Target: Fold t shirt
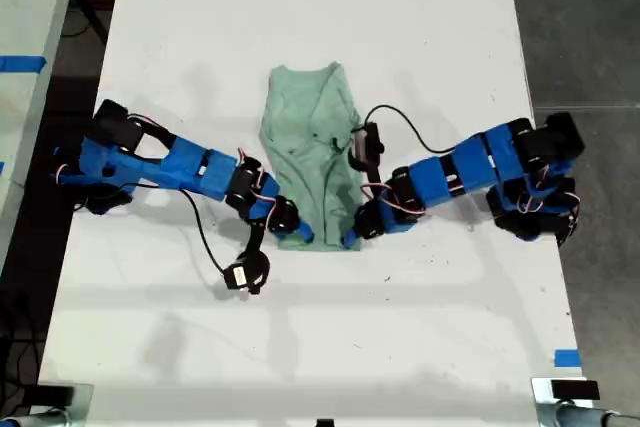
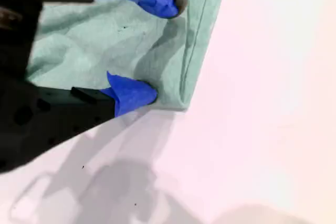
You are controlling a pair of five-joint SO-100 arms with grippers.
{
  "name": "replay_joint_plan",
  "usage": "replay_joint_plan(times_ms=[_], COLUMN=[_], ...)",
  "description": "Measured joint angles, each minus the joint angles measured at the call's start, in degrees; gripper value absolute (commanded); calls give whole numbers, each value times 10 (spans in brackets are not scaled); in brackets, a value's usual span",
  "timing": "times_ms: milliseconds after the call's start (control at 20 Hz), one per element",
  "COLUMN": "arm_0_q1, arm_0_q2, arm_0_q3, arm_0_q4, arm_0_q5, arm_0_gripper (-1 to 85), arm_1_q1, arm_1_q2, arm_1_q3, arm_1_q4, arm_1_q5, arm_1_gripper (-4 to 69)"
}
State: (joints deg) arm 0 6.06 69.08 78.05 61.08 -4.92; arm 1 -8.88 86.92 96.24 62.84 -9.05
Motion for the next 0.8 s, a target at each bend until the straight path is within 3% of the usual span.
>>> replay_joint_plan(times_ms=[50, 300, 650, 800], arm_0_q1=[0, 3, 107, 119], arm_0_q2=[-14, -55, -69, -28], arm_0_q3=[-6, -57, -156, -156], arm_0_q4=[0, 17, 100, 127], arm_0_q5=[0, 0, -9, -14], arm_0_gripper=[0, -1, -1, -1], arm_1_q1=[0, -4, -95, -101], arm_1_q2=[-18, -85, -209, -190], arm_1_q3=[-7, -79, -322, -351], arm_1_q4=[-8, -22, 95, 108], arm_1_q5=[0, 0, 4, -2], arm_1_gripper=[-5, -3, -3, -3])
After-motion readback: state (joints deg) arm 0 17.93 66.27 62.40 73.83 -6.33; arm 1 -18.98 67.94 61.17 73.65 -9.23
